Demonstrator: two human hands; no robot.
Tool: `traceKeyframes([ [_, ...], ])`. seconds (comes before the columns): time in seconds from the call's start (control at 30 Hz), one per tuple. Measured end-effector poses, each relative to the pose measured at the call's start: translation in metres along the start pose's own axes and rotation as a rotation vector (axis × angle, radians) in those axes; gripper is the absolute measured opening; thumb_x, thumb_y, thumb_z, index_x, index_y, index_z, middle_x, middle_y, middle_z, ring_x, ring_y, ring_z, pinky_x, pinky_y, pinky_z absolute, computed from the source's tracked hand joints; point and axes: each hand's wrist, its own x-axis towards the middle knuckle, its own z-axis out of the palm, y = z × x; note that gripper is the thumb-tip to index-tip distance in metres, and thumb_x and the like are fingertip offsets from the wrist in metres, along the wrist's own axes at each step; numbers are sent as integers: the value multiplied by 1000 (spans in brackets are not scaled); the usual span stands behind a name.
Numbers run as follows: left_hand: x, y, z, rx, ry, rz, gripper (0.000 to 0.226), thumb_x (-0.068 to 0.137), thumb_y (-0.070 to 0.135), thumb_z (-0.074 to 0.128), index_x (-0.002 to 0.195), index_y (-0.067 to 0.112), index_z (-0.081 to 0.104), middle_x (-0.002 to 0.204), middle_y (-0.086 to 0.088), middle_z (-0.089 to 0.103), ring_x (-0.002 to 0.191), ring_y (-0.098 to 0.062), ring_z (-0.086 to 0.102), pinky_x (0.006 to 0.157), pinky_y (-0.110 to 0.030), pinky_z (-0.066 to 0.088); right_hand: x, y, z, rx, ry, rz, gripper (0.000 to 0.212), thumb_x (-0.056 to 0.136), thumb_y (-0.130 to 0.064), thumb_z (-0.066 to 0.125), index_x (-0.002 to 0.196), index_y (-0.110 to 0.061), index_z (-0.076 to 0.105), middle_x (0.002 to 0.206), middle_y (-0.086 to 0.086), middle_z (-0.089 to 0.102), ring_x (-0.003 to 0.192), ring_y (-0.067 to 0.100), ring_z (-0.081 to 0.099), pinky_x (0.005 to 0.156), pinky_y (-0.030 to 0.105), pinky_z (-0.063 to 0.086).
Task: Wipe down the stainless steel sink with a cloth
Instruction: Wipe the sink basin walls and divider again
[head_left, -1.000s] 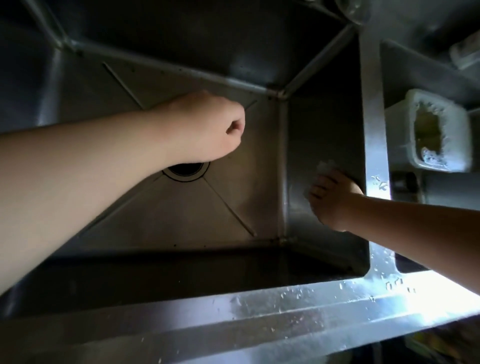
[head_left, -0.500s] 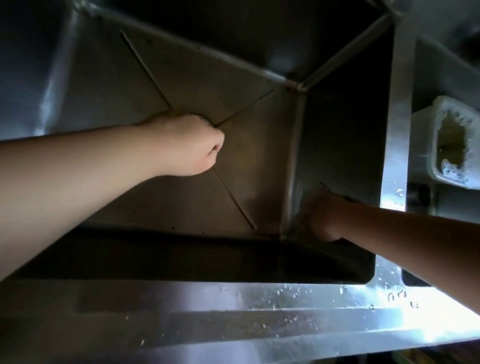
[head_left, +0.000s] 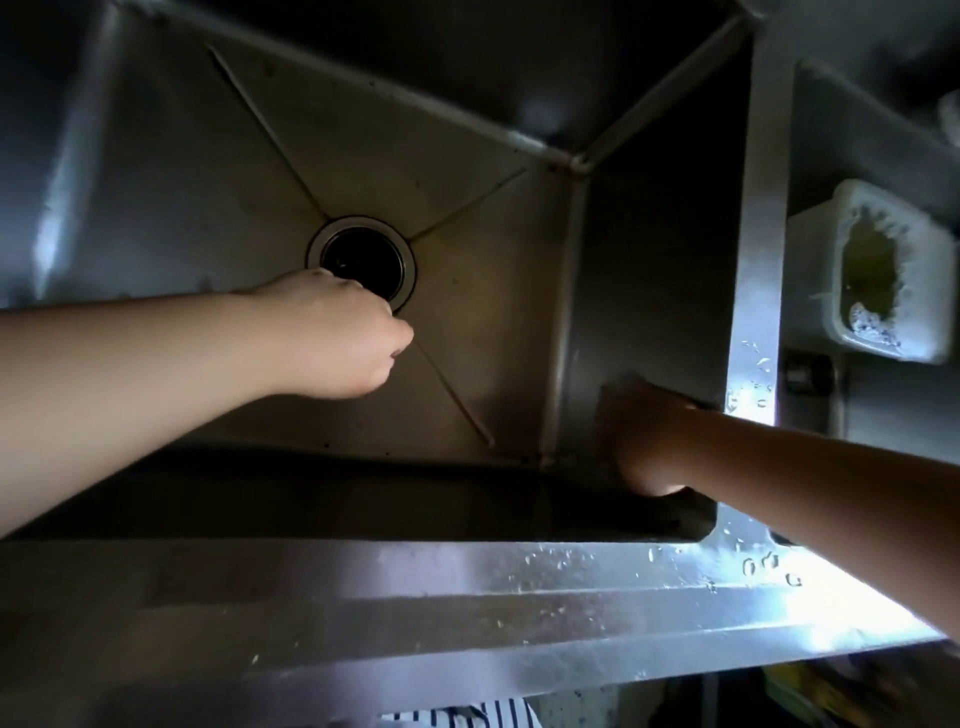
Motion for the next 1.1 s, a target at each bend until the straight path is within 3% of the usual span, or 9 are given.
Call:
traceKeyframes([
  [0.2, -6, -5, -6, 1, 80, -11, 13, 92, 28, 32, 84, 24, 41, 85, 5, 48, 91, -22, 53, 79, -32, 43, -1, 15, -22, 235, -74, 174, 41, 99, -19, 32, 137, -9, 42, 149, 14, 33, 138, 34, 28, 110, 41, 28],
  [0.33, -8, -9, -6, -43, 102, -23, 22, 92, 32, 31, 95, 23, 51, 92, 5, 55, 92, -21, 54, 84, -36, 45, 14, 3, -23, 322, -18, 92, 41, 101, -30, 31, 134, -10, 44, 139, 10, 44, 127, 26, 42, 103, 34, 34],
  [0.5, -7, -16, -4, -28, 155, 35, 26, 91, 32, 30, 99, 24, 54, 94, 6, 57, 92, -20, 54, 83, -37, 46, 3, -19, 0, 255, 51, -29, 33, 98, -25, 35, 120, -13, 57, 126, 12, 55, 120, 31, 47, 102, 41, 40],
  [0.57, -8, -16, -4, -47, 190, 59, 29, 90, 32, 30, 100, 25, 56, 94, 7, 59, 92, -19, 55, 82, -36, 47, 8, -11, 1, 257, 6, 23, 35, 97, -25, 36, 122, -12, 56, 130, 13, 52, 124, 32, 45, 103, 42, 40],
  [0.67, -12, -15, -4, -54, 223, 78, 30, 89, 32, 28, 100, 24, 56, 93, 7, 60, 91, -20, 55, 81, -37, 47, 26, -2, -7, 172, -50, 54, 41, 98, -28, 35, 135, -13, 45, 144, 13, 39, 137, 34, 29, 113, 44, 25],
  [0.77, -13, -8, -1, -23, 184, 108, 25, 92, 29, 30, 99, 24, 53, 86, 8, 52, 88, -19, 53, 76, -32, 43, 35, -6, -10, 155, -16, 19, 40, 97, -27, 40, 134, -13, 47, 144, 11, 41, 135, 33, 33, 112, 44, 28],
  [0.97, 3, 5, 0, 24, 107, 173, 23, 93, 27, 30, 101, 22, 51, 88, 6, 52, 91, -20, 54, 81, -33, 44, -1, -7, -9, 791, -54, 41, 43, 97, -41, 38, 124, -13, 55, 129, 10, 55, 116, 25, 51, 93, 29, 36],
  [1.03, 11, 12, 0, 54, 129, 208, 18, 92, 26, 32, 94, 19, 49, 85, 4, 51, 90, -22, 56, 79, -35, 46, -14, 13, -15, 997, 45, 78, 40, 97, -45, 36, 100, -16, 63, 100, 7, 69, 92, 16, 59, 84, 24, 38],
  [1.1, 16, 19, -2, 62, 161, 233, 18, 91, 28, 34, 83, 19, 48, 79, 2, 53, 85, -24, 57, 75, -35, 47, -26, 32, -21, 1190, 224, 100, 36, 96, -46, 38, 86, -21, 62, 77, -1, 65, 66, 4, 50, 67, 20, 40],
])
